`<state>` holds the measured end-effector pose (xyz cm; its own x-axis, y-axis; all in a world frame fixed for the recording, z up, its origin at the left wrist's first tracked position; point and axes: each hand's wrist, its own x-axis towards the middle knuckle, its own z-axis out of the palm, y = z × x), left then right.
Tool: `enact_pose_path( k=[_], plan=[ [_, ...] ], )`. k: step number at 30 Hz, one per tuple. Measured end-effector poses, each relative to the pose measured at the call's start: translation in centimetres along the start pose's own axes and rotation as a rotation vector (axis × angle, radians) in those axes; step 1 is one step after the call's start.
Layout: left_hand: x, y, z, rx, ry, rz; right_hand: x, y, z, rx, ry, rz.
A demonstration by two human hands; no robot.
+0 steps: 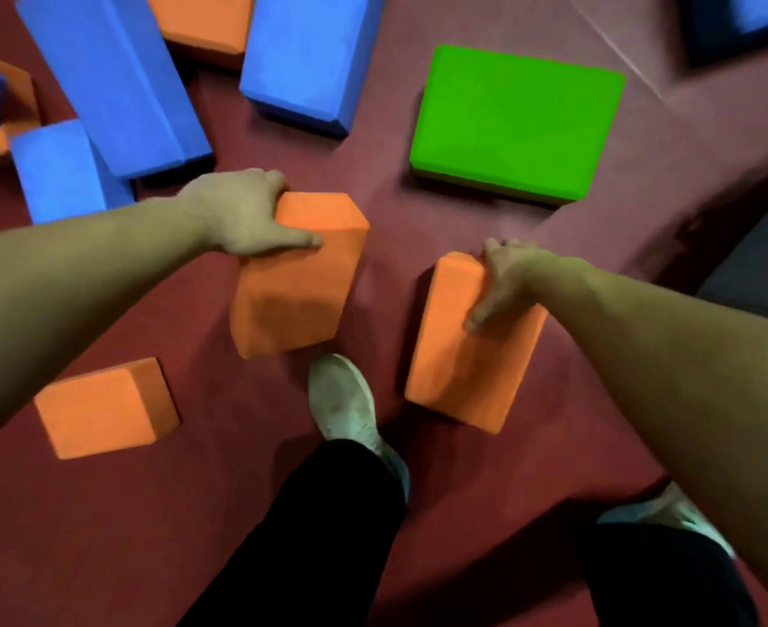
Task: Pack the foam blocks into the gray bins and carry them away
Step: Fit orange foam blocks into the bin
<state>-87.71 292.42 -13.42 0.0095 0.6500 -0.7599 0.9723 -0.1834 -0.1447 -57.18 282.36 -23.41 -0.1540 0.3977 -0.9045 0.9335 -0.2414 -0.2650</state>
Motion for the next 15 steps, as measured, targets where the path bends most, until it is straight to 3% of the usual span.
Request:
enact_pose_path(
  k=[4,8,15],
  plan=[
    [-3.9,5.2,-2.4,-0.164,0.098,-0.038,-7.7,2.7,-0.9,0.076,0.180,-0.053],
    [-8.9,10.4,-4.5,-0.446,0.185,-0.183,-16.0,5.9,-4.1,0.270,0.399,-0.053],
    [-18.5,20.5,-9.5,-0.948,0.299,-0.276,-29.5,13.1,-12.1,0.679,0.553,-0.054]
  ],
)
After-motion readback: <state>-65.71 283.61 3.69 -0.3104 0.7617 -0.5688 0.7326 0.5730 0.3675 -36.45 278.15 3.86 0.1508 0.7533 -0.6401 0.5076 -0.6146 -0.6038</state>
